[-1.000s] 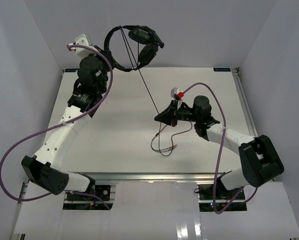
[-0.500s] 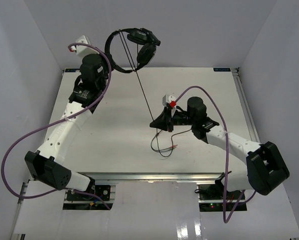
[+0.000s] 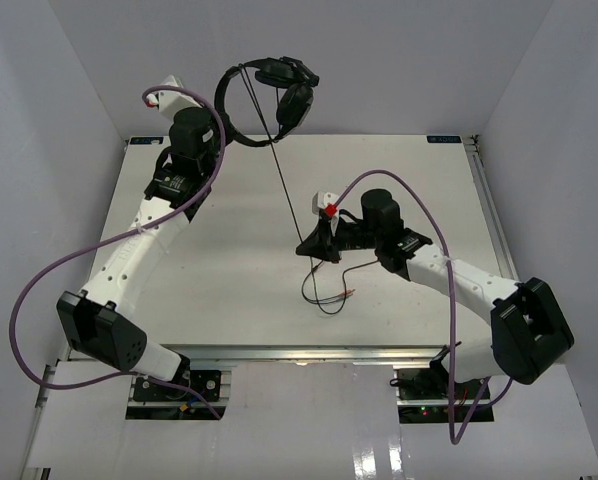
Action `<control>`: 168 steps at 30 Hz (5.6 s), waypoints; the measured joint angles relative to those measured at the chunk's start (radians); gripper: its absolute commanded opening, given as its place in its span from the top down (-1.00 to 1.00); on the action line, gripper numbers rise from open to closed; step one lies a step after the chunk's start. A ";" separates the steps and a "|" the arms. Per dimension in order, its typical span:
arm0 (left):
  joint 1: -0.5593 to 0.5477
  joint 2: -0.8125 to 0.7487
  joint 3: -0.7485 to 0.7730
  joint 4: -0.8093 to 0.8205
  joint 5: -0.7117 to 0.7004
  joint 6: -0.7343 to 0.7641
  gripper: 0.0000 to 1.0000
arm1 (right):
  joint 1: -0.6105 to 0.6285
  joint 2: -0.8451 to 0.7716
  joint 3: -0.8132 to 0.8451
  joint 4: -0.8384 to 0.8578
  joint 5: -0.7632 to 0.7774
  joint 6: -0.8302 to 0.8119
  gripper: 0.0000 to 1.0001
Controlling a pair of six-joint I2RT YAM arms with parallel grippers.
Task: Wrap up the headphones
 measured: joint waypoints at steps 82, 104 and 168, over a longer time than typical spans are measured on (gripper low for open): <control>-0.136 -0.187 -0.140 0.203 0.511 0.287 1.00 | -0.225 0.086 -0.244 0.617 -0.257 0.563 0.67; -0.110 0.307 0.030 0.061 -0.332 0.306 1.00 | 0.005 -0.085 0.096 -0.327 0.174 -0.189 0.85; -0.136 -0.203 -0.243 0.487 0.032 0.095 1.00 | -0.142 0.005 -0.235 0.696 -0.292 0.632 0.81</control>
